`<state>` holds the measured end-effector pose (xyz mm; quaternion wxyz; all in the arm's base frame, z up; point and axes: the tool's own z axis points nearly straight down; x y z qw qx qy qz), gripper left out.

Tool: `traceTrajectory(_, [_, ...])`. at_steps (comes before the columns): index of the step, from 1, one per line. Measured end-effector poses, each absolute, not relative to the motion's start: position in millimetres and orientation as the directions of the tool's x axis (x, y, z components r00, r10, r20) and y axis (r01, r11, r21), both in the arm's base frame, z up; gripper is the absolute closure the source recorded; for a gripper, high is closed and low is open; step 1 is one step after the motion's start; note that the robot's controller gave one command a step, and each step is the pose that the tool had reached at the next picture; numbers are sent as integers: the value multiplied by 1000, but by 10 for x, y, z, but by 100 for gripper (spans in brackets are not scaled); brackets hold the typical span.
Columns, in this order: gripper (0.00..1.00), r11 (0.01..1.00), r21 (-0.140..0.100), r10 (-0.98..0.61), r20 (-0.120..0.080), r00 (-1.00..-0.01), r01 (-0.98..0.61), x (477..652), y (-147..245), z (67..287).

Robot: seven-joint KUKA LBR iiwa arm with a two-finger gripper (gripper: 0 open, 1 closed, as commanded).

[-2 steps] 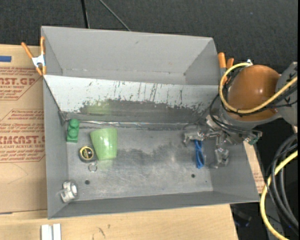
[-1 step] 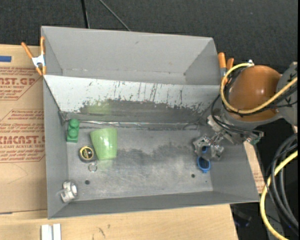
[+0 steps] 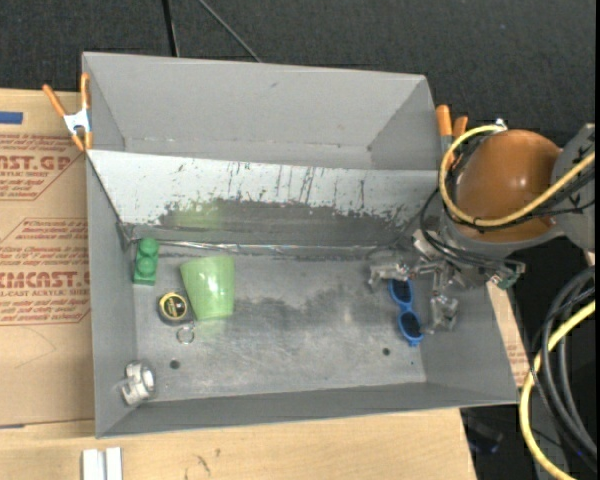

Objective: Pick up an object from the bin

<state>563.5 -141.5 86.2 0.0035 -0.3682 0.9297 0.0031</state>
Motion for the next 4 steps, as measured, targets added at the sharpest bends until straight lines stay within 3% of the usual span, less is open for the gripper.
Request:
traceTrajectory(1, [0, 299, 8, -954, -15, -299, -954, 5730, -1221, 748])
traceTrajectory(2, [0, 79, 1, -997, -9, -79, -997, 5802, -1090, 703])
traceTrajectory(3, [0, -32, -3, -999, -8, 32, -999, 5479, -1033, 704])
traceTrajectory(4, [100, -29, 0, -1000, -5, 29, -1000, 5473, -1062, 694])
